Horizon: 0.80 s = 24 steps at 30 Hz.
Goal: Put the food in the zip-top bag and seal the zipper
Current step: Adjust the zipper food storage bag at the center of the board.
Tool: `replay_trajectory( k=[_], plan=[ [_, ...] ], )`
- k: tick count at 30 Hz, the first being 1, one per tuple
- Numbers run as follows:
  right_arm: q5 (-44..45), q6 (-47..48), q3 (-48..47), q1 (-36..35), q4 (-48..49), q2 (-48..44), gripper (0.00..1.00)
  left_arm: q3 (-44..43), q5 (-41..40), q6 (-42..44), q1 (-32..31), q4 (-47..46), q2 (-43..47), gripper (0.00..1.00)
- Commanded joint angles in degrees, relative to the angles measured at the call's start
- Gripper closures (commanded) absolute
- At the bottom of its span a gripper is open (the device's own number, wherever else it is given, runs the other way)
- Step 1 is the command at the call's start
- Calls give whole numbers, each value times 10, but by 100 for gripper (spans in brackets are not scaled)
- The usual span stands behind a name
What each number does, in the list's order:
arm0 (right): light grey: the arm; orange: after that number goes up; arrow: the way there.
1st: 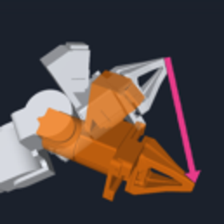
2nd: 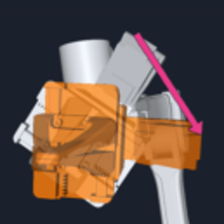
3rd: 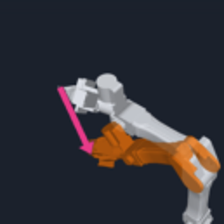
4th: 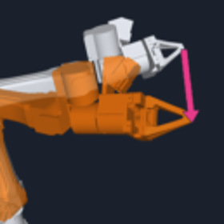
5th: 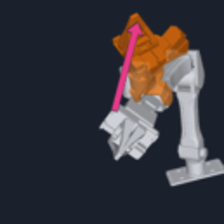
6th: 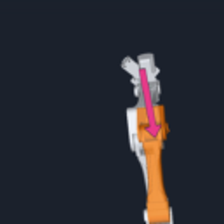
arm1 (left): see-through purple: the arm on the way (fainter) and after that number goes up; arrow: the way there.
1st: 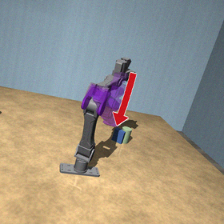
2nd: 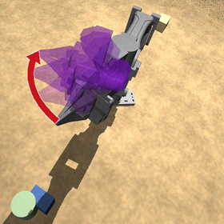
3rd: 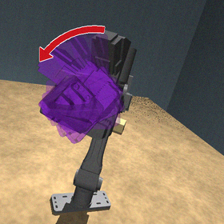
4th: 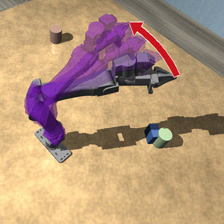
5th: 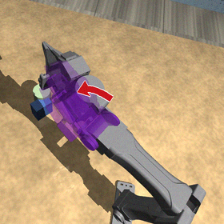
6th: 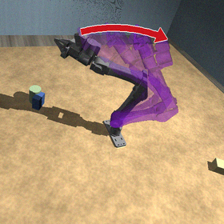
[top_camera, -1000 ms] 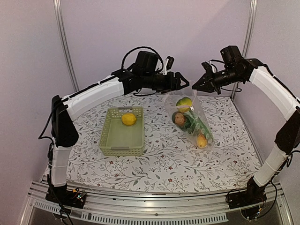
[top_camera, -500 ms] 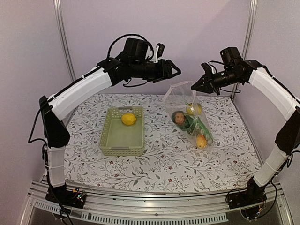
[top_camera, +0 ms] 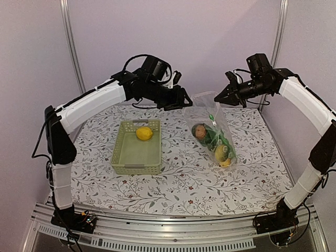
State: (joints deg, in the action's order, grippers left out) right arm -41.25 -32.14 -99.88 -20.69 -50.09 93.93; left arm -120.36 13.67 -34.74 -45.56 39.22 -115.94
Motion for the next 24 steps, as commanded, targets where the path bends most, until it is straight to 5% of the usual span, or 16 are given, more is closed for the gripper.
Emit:
replay_trajectory(
  k=[1,4,10,14,18,24],
  plan=[
    [2,6,4,-6,1,-20,100,-50,34,-6,12,53,-50,59],
    [4,7,4,-7,-3,-22,100,-62,33,-9,13,54,-61,66],
    [15,13,6,-13,-14,-25,100,-73,38,-20,14,23,-58,99],
    [60,29,-13,-13,-54,-18,100,-59,67,-22,7,-70,-18,100],
    [84,28,-17,-13,-64,-16,100,56,32,-17,-3,-195,46,100],
    [72,20,-38,-13,-58,-14,100,56,32,-42,4,-146,25,100]
  ],
)
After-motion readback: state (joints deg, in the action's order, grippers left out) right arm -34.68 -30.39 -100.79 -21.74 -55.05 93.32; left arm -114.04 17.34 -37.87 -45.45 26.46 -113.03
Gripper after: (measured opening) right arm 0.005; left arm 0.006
